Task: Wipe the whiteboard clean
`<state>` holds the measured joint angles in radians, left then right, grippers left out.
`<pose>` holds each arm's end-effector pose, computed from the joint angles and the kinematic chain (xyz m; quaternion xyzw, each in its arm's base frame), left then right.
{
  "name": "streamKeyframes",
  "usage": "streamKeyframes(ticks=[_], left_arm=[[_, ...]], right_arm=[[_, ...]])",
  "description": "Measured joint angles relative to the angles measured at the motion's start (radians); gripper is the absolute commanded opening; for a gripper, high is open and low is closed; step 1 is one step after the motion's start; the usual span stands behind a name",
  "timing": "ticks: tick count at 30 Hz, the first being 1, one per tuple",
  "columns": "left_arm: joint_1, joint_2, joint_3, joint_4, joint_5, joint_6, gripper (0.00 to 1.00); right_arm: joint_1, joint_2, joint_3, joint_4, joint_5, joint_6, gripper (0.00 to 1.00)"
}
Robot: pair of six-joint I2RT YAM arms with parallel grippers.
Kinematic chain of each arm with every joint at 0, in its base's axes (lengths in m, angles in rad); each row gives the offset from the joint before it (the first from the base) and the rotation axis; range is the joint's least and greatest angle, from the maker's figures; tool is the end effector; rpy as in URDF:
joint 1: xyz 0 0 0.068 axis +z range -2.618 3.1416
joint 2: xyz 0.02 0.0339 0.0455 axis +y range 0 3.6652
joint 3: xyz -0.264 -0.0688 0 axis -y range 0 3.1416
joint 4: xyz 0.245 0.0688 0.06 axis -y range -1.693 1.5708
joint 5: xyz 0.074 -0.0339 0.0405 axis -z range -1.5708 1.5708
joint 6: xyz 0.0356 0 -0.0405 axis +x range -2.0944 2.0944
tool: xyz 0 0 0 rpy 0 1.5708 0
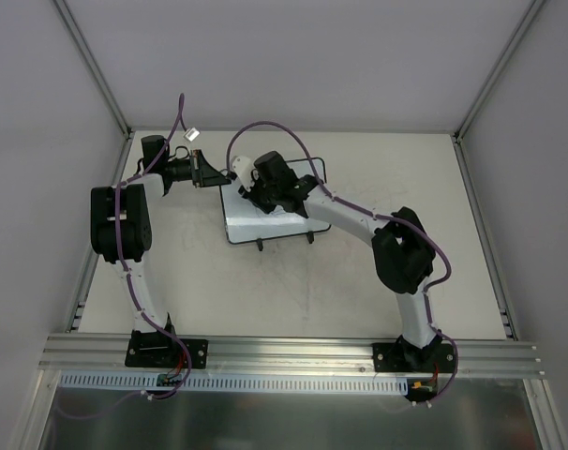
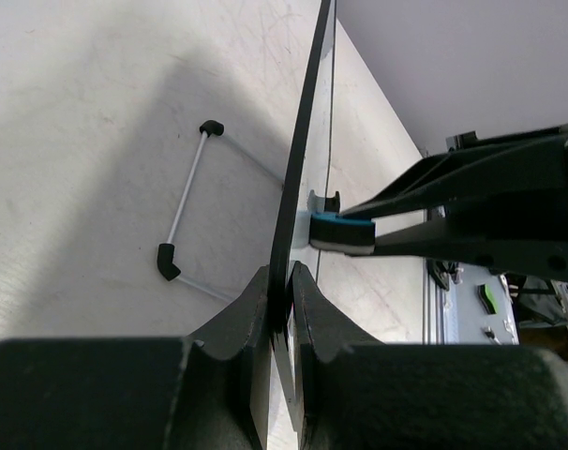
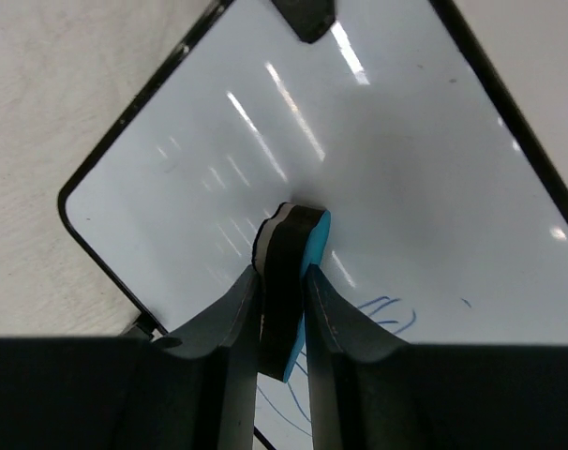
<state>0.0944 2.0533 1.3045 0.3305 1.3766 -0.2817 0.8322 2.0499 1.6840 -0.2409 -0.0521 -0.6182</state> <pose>0.4381 0.0064 0.1917 0.2190 0.7009 -0.5697 0.3692 0.3231 0.3576 0.2537 -0.5966 0.6549 0.0724 0.4583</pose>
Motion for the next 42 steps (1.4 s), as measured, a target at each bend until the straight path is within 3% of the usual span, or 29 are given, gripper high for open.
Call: streamKeyframes(ticks=[14, 26, 37, 42], left_arm=[[0.001, -0.004, 0.003, -0.018, 0.002, 0.014, 0.0], [-0.002, -0.005, 0.01, -0.021, 0.009, 0.023, 0.0], [-0.002, -0.014, 0.01, -0.026, 0.014, 0.033, 0.0], [-0.002, -0.014, 0.01, -0.027, 0.013, 0.033, 0.0]], right_arm=[[0.058, 0.042, -0.042, 0.05, -0.132, 0.095, 0.0], [-0.043, -0.033, -0.148, 0.082, -0.263, 0.257, 0.0], [-0.062, -0.46, -0.605, 0.036, -0.214, 0.32, 0.0], [-0.01, -0.564, -0.709, -0.018, -0.042, 0.342, 0.0]])
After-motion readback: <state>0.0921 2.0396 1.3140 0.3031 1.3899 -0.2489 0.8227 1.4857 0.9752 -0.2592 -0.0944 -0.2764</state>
